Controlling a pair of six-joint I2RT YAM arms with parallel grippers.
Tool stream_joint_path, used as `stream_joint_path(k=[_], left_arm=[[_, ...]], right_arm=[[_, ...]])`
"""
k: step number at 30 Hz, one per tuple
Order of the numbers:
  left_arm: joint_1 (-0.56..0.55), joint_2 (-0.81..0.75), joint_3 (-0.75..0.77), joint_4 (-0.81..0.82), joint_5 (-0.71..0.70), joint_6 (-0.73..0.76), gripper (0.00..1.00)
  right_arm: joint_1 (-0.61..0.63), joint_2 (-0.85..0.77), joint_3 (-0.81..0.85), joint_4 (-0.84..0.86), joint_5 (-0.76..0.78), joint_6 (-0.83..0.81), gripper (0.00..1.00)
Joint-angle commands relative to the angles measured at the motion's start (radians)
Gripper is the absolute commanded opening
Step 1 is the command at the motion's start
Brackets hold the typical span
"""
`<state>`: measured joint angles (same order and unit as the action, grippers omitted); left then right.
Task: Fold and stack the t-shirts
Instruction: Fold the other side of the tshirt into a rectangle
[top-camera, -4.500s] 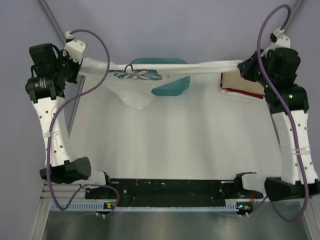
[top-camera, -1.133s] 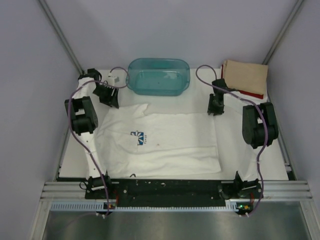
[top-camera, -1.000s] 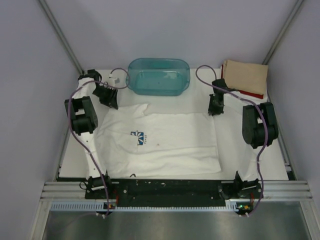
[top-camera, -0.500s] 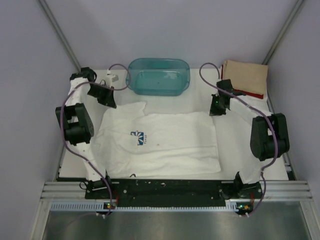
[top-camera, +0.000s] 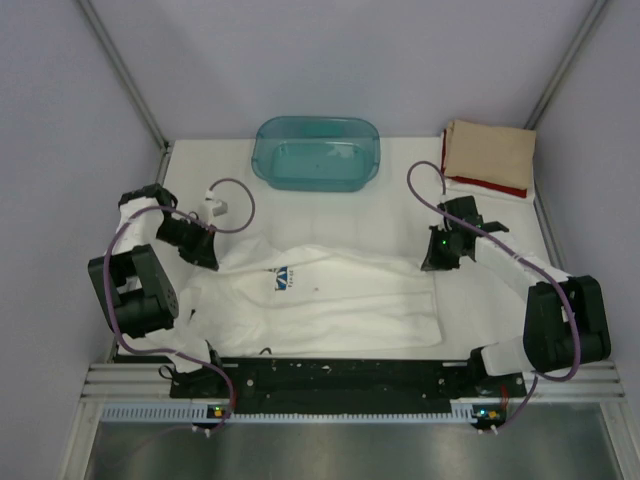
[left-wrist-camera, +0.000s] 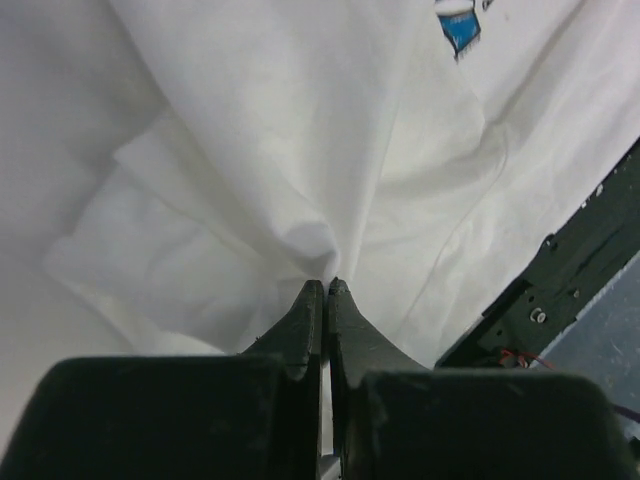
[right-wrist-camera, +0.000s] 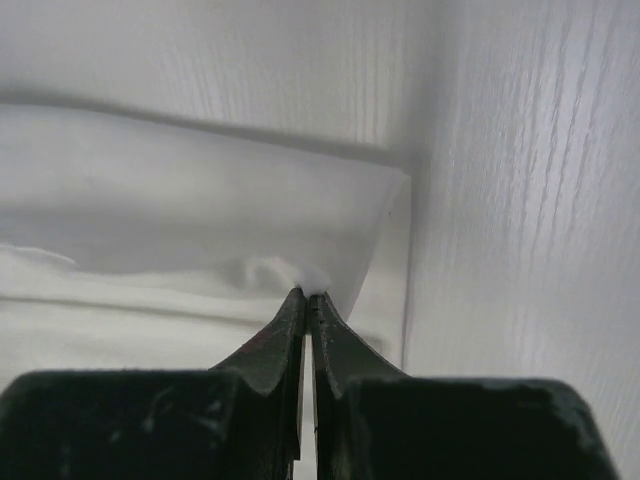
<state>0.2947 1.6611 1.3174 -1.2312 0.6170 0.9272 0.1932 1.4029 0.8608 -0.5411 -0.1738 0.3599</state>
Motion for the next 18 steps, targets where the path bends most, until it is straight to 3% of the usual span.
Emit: stream_joint_path(k=[1, 9, 14, 18], left_arm=[[0.001, -0.057, -0.153, -0.024, -0.085, 0.085, 0.0], [0.015, -0.04, -0.234, 0.082, -0.24, 0.061, 0.05], [0.02, -0.021, -0.172, -0.038, -0.22, 0.148, 0.4], [0.023, 0.015, -0.008, -0.14, -0.107, 0.148, 0.47]], right_arm=[[-0.003, -0.019, -0.078, -0.013, -0.039, 0.016, 0.0], [-0.005, 0.021, -0.091, -0.102, 0.158, 0.042, 0.0], [-0.005, 0.042, -0.078, -0.094, 0.142, 0.033, 0.0], [-0.005, 0.05, -0.074, -0.091, 0.148, 0.025, 0.0]])
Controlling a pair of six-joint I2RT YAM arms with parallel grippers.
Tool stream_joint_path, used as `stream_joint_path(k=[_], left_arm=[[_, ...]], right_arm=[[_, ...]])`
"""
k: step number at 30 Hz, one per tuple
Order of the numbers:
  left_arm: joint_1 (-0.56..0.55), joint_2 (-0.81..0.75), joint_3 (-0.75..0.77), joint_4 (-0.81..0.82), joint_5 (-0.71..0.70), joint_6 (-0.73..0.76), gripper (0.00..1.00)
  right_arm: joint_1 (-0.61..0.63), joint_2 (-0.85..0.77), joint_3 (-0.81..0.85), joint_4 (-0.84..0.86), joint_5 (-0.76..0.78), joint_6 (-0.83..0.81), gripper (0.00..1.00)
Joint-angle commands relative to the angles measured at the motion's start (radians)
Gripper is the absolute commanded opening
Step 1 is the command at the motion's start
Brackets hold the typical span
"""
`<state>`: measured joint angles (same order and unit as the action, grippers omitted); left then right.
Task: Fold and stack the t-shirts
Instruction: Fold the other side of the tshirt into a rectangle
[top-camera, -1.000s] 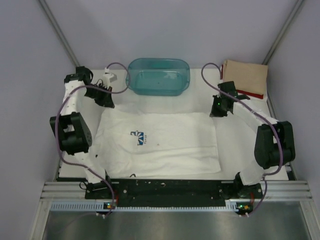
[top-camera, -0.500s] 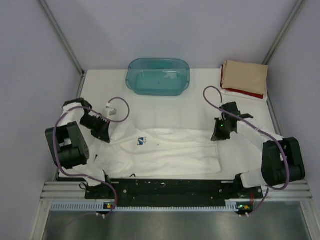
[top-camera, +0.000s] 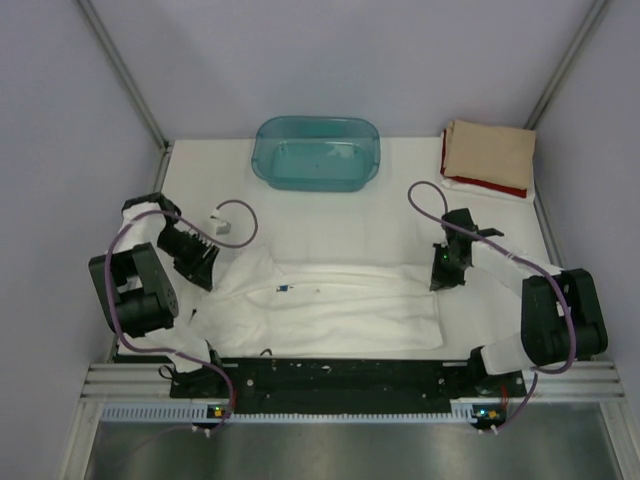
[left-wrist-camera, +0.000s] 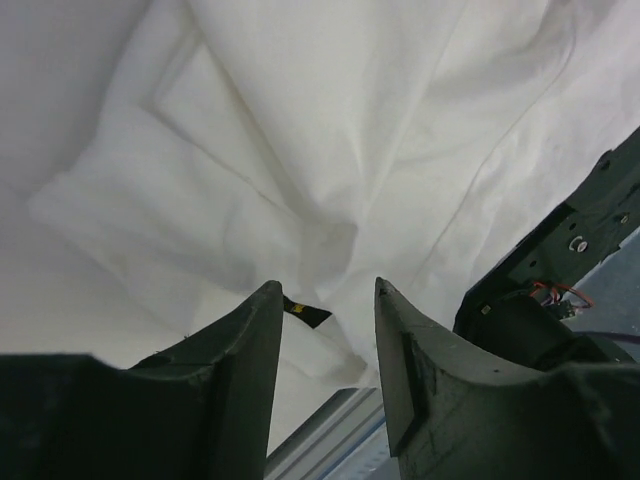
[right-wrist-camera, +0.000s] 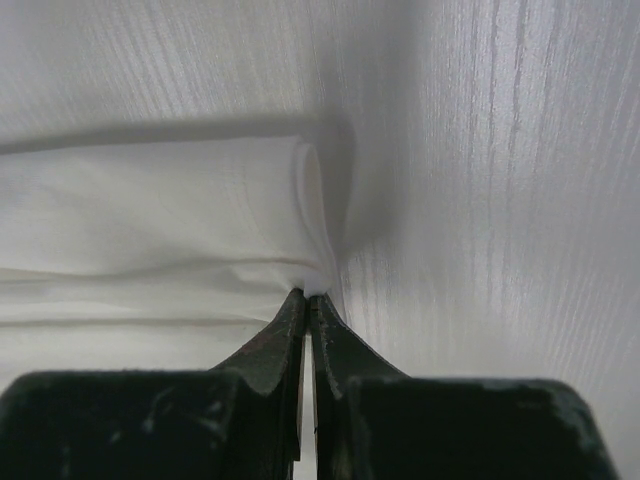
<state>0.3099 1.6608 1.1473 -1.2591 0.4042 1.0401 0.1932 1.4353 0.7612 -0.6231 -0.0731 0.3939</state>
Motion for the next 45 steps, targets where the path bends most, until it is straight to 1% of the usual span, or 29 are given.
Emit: stream_joint_path(k=[1, 3, 6, 8, 11, 13, 17, 21, 26, 28, 29, 30, 31, 33, 34, 39, 42, 45], left_arm=[[0.006, 0.034, 0.21, -0.105, 0.131, -0.012, 0.47], [-0.002, 0.114, 0.308, -0.067, 0.154, -0.136, 0.46], [-0.029, 0.212, 0.373, -0.016, 0.133, -0.216, 0.46], [-0.06, 0.255, 0.384, -0.013, 0.114, -0.221, 0.46], [-0.092, 0.28, 0.373, -0.005, 0.093, -0.21, 0.45], [-0.098, 0.293, 0.361, 0.013, 0.059, -0.215, 0.42], [-0.098, 0.324, 0.358, 0.041, 0.051, -0.229, 0.33], [-0.103, 0.344, 0.347, 0.047, 0.058, -0.227, 0.3], [-0.103, 0.347, 0.333, 0.043, 0.071, -0.215, 0.33], [-0.11, 0.349, 0.328, 0.03, 0.081, -0.203, 0.33], [-0.114, 0.349, 0.325, 0.029, 0.079, -0.201, 0.31], [-0.115, 0.349, 0.322, 0.026, 0.078, -0.201, 0.28], [-0.117, 0.347, 0.324, 0.018, 0.076, -0.201, 0.23], [-0.118, 0.334, 0.333, 0.004, 0.091, -0.2, 0.05], [-0.117, 0.317, 0.338, 0.0, 0.097, -0.198, 0.0], [-0.117, 0.243, 0.396, -0.01, 0.12, -0.201, 0.0], [-0.117, 0.211, 0.466, 0.001, 0.122, -0.216, 0.0], [-0.124, 0.224, 0.566, 0.033, 0.104, -0.245, 0.0]], right_arm=[[-0.005, 0.019, 0.026, -0.007, 0.048, -0.007, 0.0], [-0.005, 0.027, 0.029, -0.003, 0.05, -0.01, 0.0], [-0.005, 0.042, 0.033, -0.003, 0.059, -0.015, 0.0], [-0.005, 0.047, 0.033, -0.003, 0.059, -0.016, 0.0], [-0.005, 0.047, 0.033, -0.001, 0.065, -0.017, 0.0], [-0.005, 0.047, 0.035, -0.001, 0.065, -0.017, 0.0], [-0.003, 0.047, 0.035, -0.001, 0.064, -0.017, 0.0], [-0.005, 0.042, 0.033, -0.001, 0.064, -0.015, 0.0], [-0.003, 0.039, 0.035, 0.0, 0.065, -0.018, 0.0], [-0.005, 0.042, 0.035, -0.001, 0.067, -0.017, 0.0], [-0.003, 0.042, 0.035, 0.0, 0.07, -0.017, 0.0], [-0.005, 0.042, 0.036, 0.0, 0.068, -0.017, 0.0], [-0.005, 0.042, 0.036, -0.001, 0.068, -0.017, 0.0], [-0.005, 0.04, 0.035, -0.001, 0.068, -0.017, 0.0], [-0.005, 0.039, 0.038, -0.001, 0.068, -0.017, 0.0], [-0.005, 0.03, 0.049, -0.003, 0.068, -0.017, 0.0], [-0.003, 0.031, 0.073, -0.003, 0.068, -0.018, 0.0], [-0.005, 0.053, 0.122, -0.001, 0.068, -0.027, 0.0]])
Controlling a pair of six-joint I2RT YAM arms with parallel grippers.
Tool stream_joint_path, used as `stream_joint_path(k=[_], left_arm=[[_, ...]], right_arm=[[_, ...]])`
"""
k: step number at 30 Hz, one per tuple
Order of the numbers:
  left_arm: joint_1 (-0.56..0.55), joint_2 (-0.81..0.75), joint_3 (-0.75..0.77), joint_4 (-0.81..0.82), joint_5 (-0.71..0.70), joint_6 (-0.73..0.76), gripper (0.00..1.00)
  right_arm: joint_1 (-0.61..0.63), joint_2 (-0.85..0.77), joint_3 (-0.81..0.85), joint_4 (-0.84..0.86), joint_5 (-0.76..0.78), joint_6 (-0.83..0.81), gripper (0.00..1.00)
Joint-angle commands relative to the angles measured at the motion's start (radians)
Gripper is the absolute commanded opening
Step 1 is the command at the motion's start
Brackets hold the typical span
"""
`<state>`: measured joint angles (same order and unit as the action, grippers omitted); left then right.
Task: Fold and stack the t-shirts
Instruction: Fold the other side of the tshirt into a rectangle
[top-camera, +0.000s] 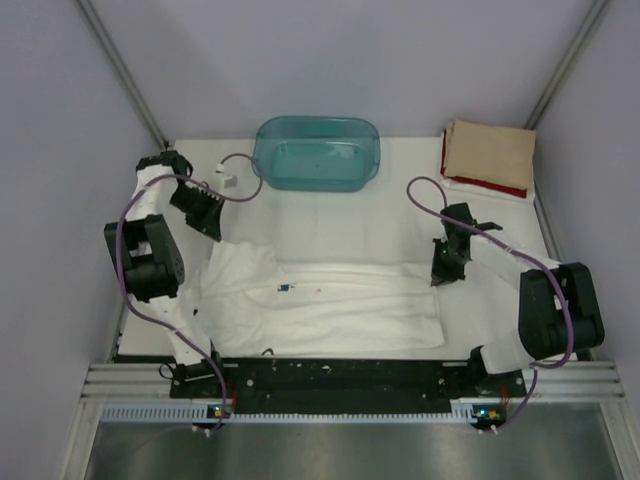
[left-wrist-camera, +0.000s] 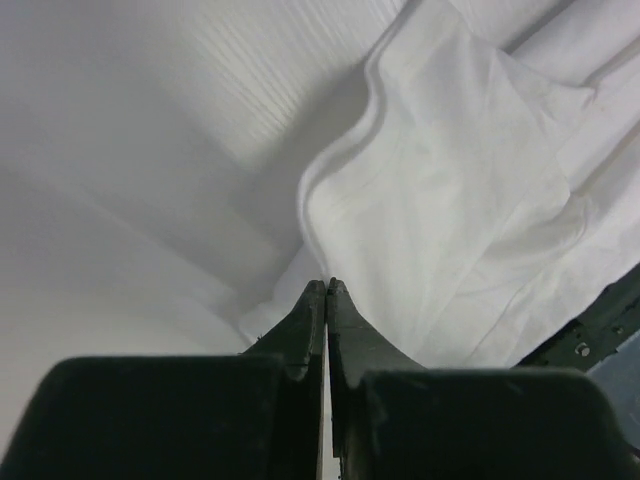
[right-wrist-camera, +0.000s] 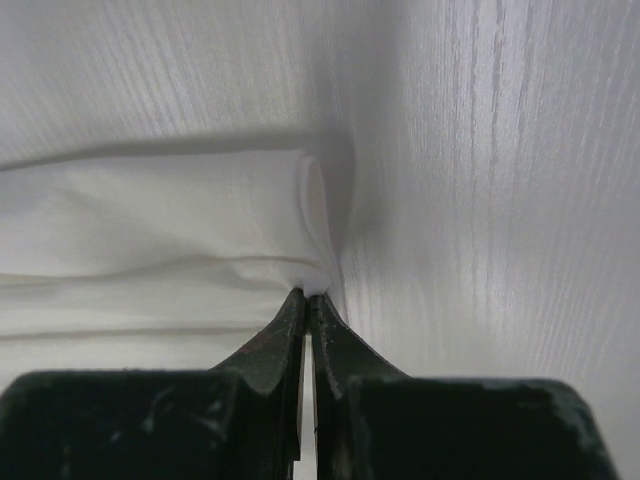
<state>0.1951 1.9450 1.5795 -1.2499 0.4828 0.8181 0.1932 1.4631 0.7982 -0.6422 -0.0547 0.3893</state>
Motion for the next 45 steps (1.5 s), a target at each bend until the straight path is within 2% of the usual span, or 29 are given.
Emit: stream_joint_path(k=[1, 7, 10, 15, 20, 25, 31, 34, 37, 45], left_arm=[[-0.017, -0.043, 0.181, 0.03, 0.011, -0.03, 0.0], [-0.089, 0.048, 0.508, 0.041, -0.024, -0.071, 0.0], [-0.1, -0.009, 0.541, 0.101, 0.0, -0.077, 0.0], [-0.1, -0.233, 0.297, 0.135, 0.077, 0.022, 0.0], [-0.08, -0.417, 0.01, 0.054, 0.033, 0.174, 0.0], [-0.039, -0.492, -0.18, -0.114, 0.013, 0.26, 0.0], [-0.023, -0.549, -0.471, -0.094, -0.015, 0.316, 0.0], [0.003, -0.552, -0.544, -0.059, -0.062, 0.322, 0.0], [0.053, -0.546, -0.582, -0.02, -0.096, 0.335, 0.0], [0.092, -0.48, -0.656, 0.073, -0.15, 0.346, 0.0]], right_arm=[[-0.005, 0.037, 0.102, 0.016, 0.05, -0.027, 0.0], [-0.005, 0.112, 0.242, 0.007, 0.072, -0.04, 0.0], [-0.005, 0.1, 0.257, -0.011, 0.078, -0.047, 0.0], [-0.003, 0.049, 0.199, -0.025, 0.073, -0.052, 0.0], [-0.005, -0.015, 0.107, -0.036, 0.032, -0.032, 0.0], [-0.003, -0.058, 0.018, -0.005, -0.043, 0.011, 0.0], [-0.005, -0.038, -0.028, 0.029, -0.021, 0.043, 0.04], [-0.005, -0.063, -0.04, 0.024, 0.016, 0.051, 0.07], [-0.003, -0.093, -0.048, 0.029, 0.05, 0.062, 0.0], [-0.006, -0.07, -0.045, 0.033, 0.101, 0.054, 0.0]])
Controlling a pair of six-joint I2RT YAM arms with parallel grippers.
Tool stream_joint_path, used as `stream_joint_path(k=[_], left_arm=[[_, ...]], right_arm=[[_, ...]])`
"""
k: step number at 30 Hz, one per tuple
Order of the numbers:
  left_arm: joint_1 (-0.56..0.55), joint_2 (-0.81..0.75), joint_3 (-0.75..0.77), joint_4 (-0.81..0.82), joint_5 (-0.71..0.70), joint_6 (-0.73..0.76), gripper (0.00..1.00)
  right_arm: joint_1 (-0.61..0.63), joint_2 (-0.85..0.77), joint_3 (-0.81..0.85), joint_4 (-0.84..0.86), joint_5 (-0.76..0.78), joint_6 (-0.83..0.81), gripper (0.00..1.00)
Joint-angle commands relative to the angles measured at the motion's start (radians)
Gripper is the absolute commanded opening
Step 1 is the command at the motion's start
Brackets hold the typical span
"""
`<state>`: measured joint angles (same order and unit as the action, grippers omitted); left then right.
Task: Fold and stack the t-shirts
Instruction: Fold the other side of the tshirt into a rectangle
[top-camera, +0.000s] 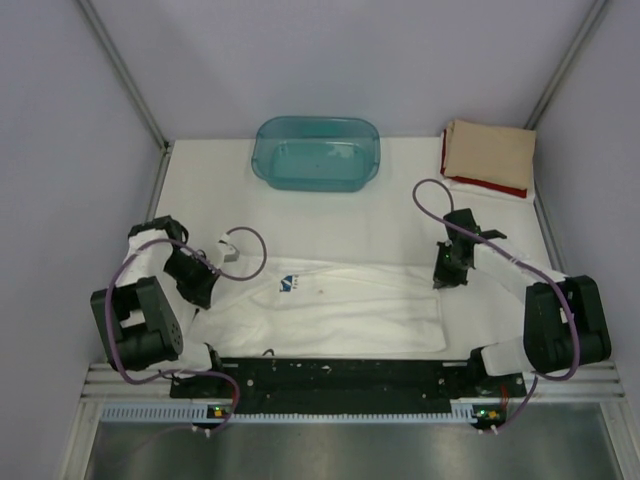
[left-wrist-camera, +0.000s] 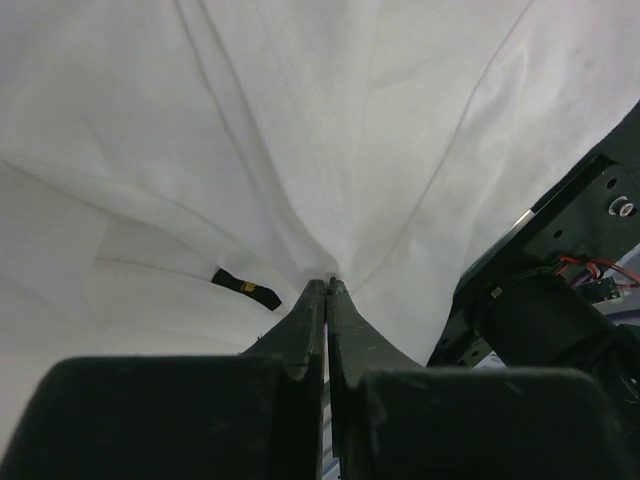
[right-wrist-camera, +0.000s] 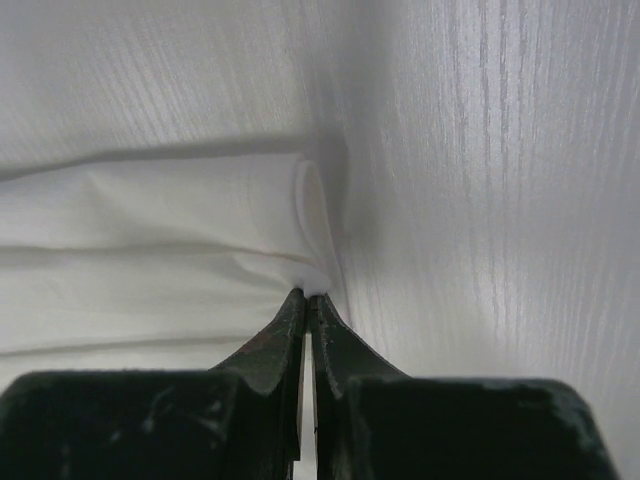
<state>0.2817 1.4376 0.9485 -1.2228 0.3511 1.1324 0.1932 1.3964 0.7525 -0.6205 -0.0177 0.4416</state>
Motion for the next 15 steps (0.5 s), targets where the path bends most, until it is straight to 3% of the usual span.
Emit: stream_joint_path(k=[1, 4, 10, 15], left_arm=[[0.007, 0.035, -0.025, 0.045, -0.017, 0.032, 0.0], [0.016, 0.031, -0.008, 0.005, 0.005, 0.043, 0.0], [0.047, -0.077, 0.177, -0.269, 0.15, 0.119, 0.0], [0.047, -0.198, 0.168, -0.313, 0.149, 0.115, 0.0]], right_arm=[[-0.005, -0.005, -0.002, 0.011, 0.068, 0.0, 0.0], [-0.006, -0.016, -0.002, 0.007, 0.078, 0.003, 0.0], [-0.006, -0.034, 0.057, 0.007, 0.084, -0.01, 0.0], [-0.005, 0.012, 0.099, 0.007, 0.062, -0.035, 0.0]])
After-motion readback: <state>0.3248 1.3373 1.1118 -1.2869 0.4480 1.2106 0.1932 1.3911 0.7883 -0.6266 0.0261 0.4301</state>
